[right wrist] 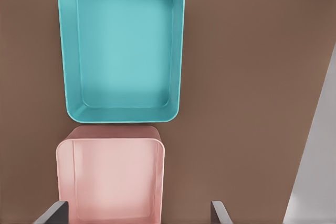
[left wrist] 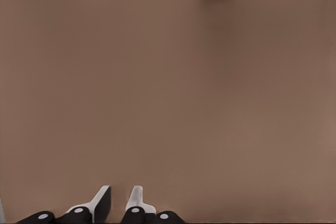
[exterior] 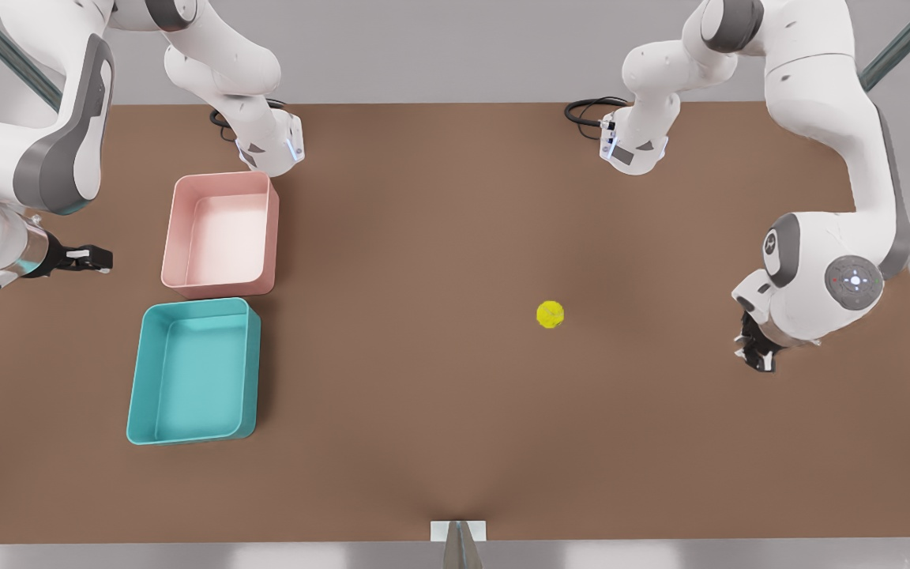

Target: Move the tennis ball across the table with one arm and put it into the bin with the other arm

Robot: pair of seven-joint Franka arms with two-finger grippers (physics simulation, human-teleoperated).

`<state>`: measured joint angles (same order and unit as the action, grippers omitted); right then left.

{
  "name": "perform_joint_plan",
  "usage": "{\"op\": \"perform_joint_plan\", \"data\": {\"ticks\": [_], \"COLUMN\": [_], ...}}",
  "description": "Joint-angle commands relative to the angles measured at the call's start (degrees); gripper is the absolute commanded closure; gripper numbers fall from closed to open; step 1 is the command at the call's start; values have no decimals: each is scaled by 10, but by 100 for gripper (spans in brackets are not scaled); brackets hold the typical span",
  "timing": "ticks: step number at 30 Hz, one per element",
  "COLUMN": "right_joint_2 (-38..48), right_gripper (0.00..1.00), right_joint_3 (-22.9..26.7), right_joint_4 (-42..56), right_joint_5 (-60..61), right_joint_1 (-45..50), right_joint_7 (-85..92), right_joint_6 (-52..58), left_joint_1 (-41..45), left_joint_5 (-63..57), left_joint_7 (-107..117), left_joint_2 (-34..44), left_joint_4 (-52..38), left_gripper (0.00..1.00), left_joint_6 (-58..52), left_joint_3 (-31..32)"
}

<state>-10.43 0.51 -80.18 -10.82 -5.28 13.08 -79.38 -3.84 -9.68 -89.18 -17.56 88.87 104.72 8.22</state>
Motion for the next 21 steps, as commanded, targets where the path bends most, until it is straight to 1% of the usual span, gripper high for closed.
{"op": "perform_joint_plan", "data": {"ticks": [1,2,3,5,7,8,9,10,12,14,16,17,19,20,21], "right_joint_2": [1,1,1,1,-7,-21,-36,-51,-85,-136,-190,-215,-309,-325,-331], "right_gripper": [0,0,0,0,0,0,0,0,0,0,0,0,0,0,0], "right_joint_3": [0,0,0,0,-1,-6,-6,-6,-6,-1,0,0,-1,-2,-2], "right_joint_4": [0,0,0,0,-1,0,6,6,8,20,24,45,113,117,117], "right_joint_5": [1,1,1,1,-3,1,9,36,55,71,93,114,161,169,175], "right_joint_1": [0,0,0,0,3,13,47,74,149,221,265,269,279,282,288], "right_joint_7": [0,0,0,0,0,-1,-2,-84,-234,-393,-551,-589,-673,-677,-692], "right_joint_6": [0,0,0,0,-1,-1,-4,-17,-52,-107,-185,-198,-251,-293,-313], "left_joint_1": [46,50,64,64,63,64,64,62,60,48,47,48,50,50,52], "left_joint_5": [44,92,91,92,93,93,93,93,93,103,110,111,109,109,107], "left_joint_7": [955,1093,1072,1064,1063,1063,1064,1063,1063,1062,1061,1062,1062,1062,1062], "left_joint_2": [13,13,14,13,12,15,15,14,10,9,6,6,5,5,5], "left_joint_4": [-85,-148,-174,-185,-190,-192,-194,-221,-221,-221,-218,-218,-211,-211,-211], "left_gripper": [0,0,0,0,0,0,0,0,0,0,0,0,0,0,0], "left_joint_6": [-271,-336,-366,-364,-364,-368,-368,-365,-364,-356,-349,-349,-334,-328,-327], "left_joint_3": [7,10,13,29,27,36,40,37,37,36,36,37,38,38,38]}}
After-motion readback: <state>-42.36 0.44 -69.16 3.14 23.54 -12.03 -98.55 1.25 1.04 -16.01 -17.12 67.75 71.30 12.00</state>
